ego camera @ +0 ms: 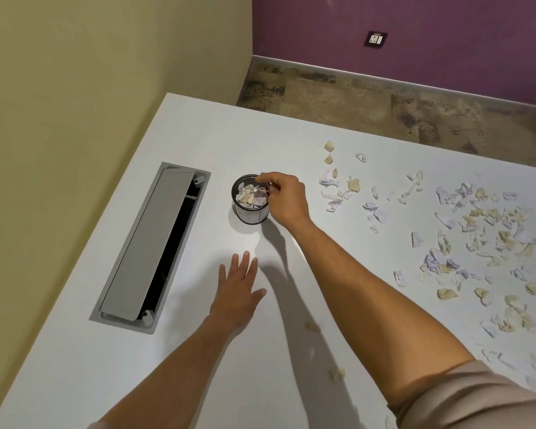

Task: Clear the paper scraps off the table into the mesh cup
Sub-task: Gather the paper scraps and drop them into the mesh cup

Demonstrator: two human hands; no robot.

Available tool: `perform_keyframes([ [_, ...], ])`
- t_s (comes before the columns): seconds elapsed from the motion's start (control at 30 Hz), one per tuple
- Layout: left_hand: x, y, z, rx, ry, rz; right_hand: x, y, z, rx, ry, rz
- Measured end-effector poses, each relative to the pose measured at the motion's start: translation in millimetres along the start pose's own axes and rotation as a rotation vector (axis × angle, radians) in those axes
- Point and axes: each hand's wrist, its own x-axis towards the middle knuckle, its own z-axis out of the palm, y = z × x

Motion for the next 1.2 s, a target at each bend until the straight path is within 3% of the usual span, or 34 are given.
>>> perform_keyframes([
  [0.23,-4,-5,13,0.058,0.0,0.03,-37,30,-25,0.1,0.124,0.071],
  [0.43,-16,7,20,0.017,0.13,0.067,-103,77,-53,0.062,0.205,0.175],
  [0.77,-38,67,49,0.015,0.063,0.318,-246,153,-102,-0.138,0.305,0.261],
  [0.97,-52,102,63,0.116,-0.06,0.498,-336,212,-127,-0.384,0.288,0.362],
  [1.1,-73,122,79,0.136,-0.113,0.493,-362,240,-120,-0.563,0.102,0.484],
  [1.2,-91,132,90,0.189,-0.164,0.514,-369,245,-109,-0.659,-0.001,0.418],
])
